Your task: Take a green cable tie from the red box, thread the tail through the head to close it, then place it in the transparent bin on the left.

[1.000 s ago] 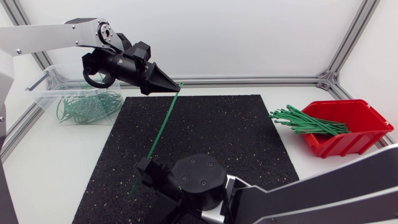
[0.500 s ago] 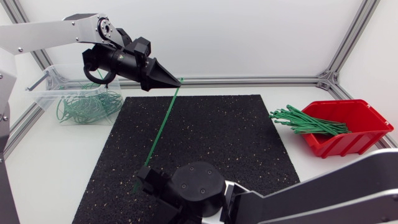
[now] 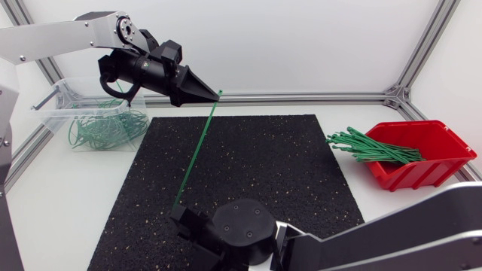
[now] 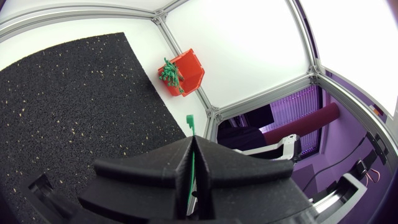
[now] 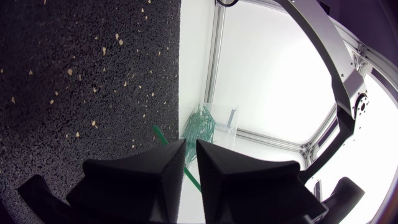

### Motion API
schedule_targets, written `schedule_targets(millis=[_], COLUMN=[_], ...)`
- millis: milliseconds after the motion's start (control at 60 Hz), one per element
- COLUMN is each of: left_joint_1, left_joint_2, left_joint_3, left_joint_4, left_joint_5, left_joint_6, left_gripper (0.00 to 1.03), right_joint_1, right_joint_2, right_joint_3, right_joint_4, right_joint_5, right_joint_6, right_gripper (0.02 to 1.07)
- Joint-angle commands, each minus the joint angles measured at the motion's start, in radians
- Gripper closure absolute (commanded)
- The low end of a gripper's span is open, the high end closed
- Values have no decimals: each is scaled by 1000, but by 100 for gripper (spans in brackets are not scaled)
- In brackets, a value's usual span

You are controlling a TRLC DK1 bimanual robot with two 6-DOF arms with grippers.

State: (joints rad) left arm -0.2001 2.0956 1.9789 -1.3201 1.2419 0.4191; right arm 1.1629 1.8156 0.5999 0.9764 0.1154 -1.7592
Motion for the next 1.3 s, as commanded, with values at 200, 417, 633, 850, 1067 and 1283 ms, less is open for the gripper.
schedule_targets(millis=[200,417,633,850,1067,1283], left_joint_1=[2,2,-10,-13,-7,-4], left_joint_2=[23,15,17,18,18,26], left_joint_3=[15,11,6,3,5,26], left_joint_4=[-39,-48,-48,-48,-47,-47], left_joint_5=[14,14,14,14,14,14], left_joint_6=[0,4,6,6,7,3], left_gripper=[100,100,100,100,100,100], right_joint_1=[-39,-74,-91,-89,-80,-54], right_joint_2=[19,5,22,36,44,33], right_joint_3=[-11,-3,24,55,58,24], right_joint_4=[19,19,21,24,25,28], right_joint_5=[-8,-8,-10,-11,-14,-5], right_joint_6=[-63,-92,-94,-94,-95,-95], right_gripper=[88,64,59,60,84,89])
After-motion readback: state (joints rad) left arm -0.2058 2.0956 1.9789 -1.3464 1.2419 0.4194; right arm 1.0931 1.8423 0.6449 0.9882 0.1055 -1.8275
